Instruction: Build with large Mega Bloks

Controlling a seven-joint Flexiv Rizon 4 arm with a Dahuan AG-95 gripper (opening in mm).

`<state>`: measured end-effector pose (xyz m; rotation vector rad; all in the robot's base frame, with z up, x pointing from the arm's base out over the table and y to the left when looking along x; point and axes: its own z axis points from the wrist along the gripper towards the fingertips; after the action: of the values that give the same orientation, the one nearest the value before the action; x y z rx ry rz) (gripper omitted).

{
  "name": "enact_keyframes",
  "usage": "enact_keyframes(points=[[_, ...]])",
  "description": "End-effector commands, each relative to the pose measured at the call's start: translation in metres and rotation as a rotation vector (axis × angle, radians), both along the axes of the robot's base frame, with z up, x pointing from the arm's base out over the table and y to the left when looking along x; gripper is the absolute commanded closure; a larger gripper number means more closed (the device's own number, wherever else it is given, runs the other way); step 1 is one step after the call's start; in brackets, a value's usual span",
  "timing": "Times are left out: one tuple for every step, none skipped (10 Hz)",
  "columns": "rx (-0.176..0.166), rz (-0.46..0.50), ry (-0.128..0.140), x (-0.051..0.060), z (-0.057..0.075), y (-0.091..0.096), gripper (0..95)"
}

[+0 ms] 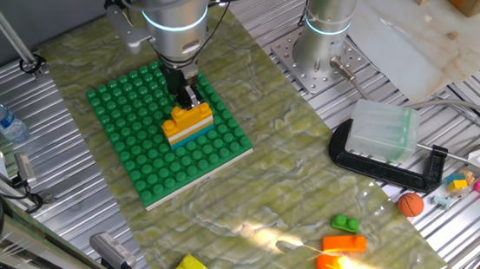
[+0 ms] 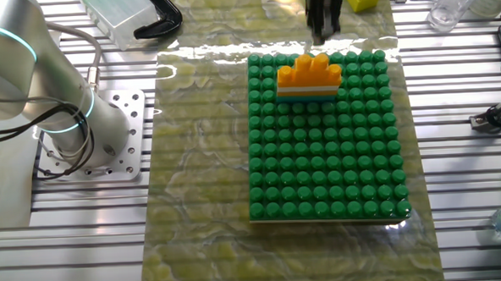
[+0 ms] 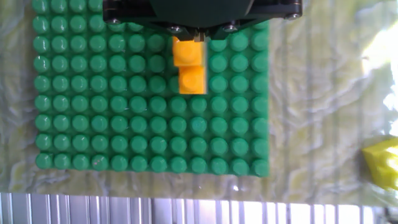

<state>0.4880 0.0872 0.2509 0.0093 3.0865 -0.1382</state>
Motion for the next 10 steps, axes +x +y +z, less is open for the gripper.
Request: enact_keyframes(points=[[0.005, -0.004, -0.004, -0.002, 0.012, 0.012, 95.0], [0.012, -0.004, -0.009, -0.003, 0.017, 0.018, 95.0], [0.030, -0.005, -0.011, -0.003, 0.021, 0.023, 95.0], [0.064, -0.017, -0.014, -0.001, 0.024, 0.029, 95.0], [0.092, -0.034, -0.021, 0.000, 0.027, 0.032, 95.0], [0.093, -0.038, -0.028, -0.001, 0.029, 0.035, 95.0], [0.091, -0.037, -0.030, -0.001, 0.030, 0.037, 95.0], [0.091, -0.042, -0.030, 0.000, 0.031, 0.038, 95.0], [0.092, -0.055, -0.029, 0.000, 0.031, 0.038, 95.0], [0.091, -0.056, -0.023, 0.000, 0.031, 0.038, 95.0]])
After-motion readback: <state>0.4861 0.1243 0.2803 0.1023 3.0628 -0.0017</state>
